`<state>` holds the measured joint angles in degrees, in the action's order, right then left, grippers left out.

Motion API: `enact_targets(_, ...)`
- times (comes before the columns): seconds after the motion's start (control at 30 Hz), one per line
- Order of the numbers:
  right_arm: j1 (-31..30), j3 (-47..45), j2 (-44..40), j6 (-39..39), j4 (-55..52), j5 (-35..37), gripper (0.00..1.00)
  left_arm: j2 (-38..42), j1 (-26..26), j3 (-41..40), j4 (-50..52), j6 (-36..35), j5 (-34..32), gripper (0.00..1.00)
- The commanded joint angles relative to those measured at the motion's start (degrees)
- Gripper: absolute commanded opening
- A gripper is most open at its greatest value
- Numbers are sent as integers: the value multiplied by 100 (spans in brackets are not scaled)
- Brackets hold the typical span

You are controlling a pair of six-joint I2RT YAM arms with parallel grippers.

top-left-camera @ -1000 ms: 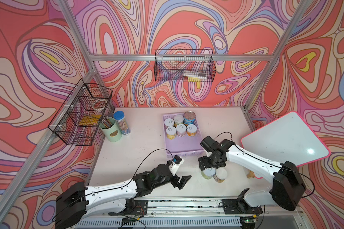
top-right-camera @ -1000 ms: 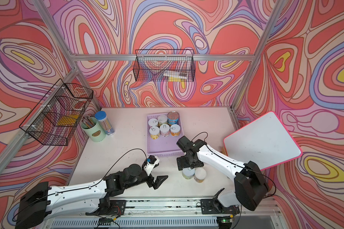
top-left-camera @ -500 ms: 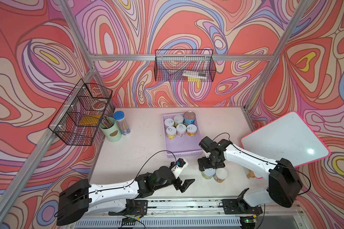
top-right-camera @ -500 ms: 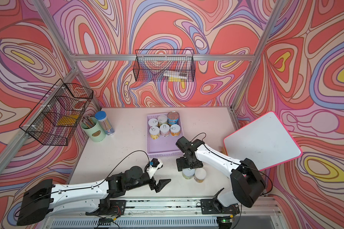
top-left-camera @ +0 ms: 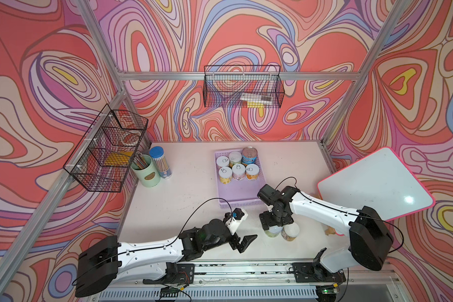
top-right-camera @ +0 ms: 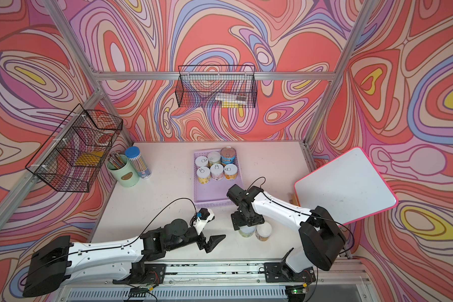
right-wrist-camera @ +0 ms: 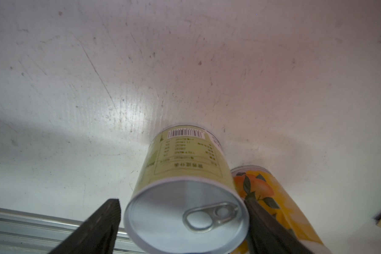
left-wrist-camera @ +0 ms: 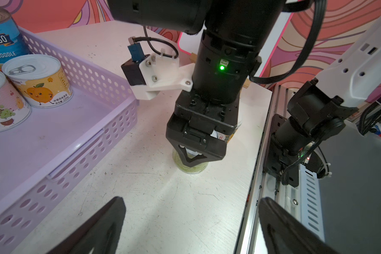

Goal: Put the canned food in the basket
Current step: Pick up the canned food from the center of the board.

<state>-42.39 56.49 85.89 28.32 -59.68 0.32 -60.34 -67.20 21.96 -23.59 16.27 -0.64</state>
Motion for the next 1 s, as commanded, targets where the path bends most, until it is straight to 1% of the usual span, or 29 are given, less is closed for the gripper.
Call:
enact_targets(0.0, -86, 81, 112, 127, -121, 211, 85, 68, -30, 37, -126, -71, -86, 99)
enact_targets(0.33, -182, 132, 71, 193, -139, 276, 78, -4, -30, 53, -154, -54, -89, 99)
enact_targets(0.53, -182, 259, -74, 240, -140, 263, 71, -14, -30, 46, -174, -10, -163, 99)
enact_targets(0.7, -188, 634, -355, 195, -432, 217, 69, 222, -21, 78, 15, -117, -675, 99)
enact_targets(0.8, -186, 896, -489, 116, -683, 220, 68, 377, 35, 214, 197, -261, -681, 99)
enact_targets(0.97, -184, 1244, -674, -1, -928, 299, 66, 470, 269, 344, 242, -344, -463, 99)
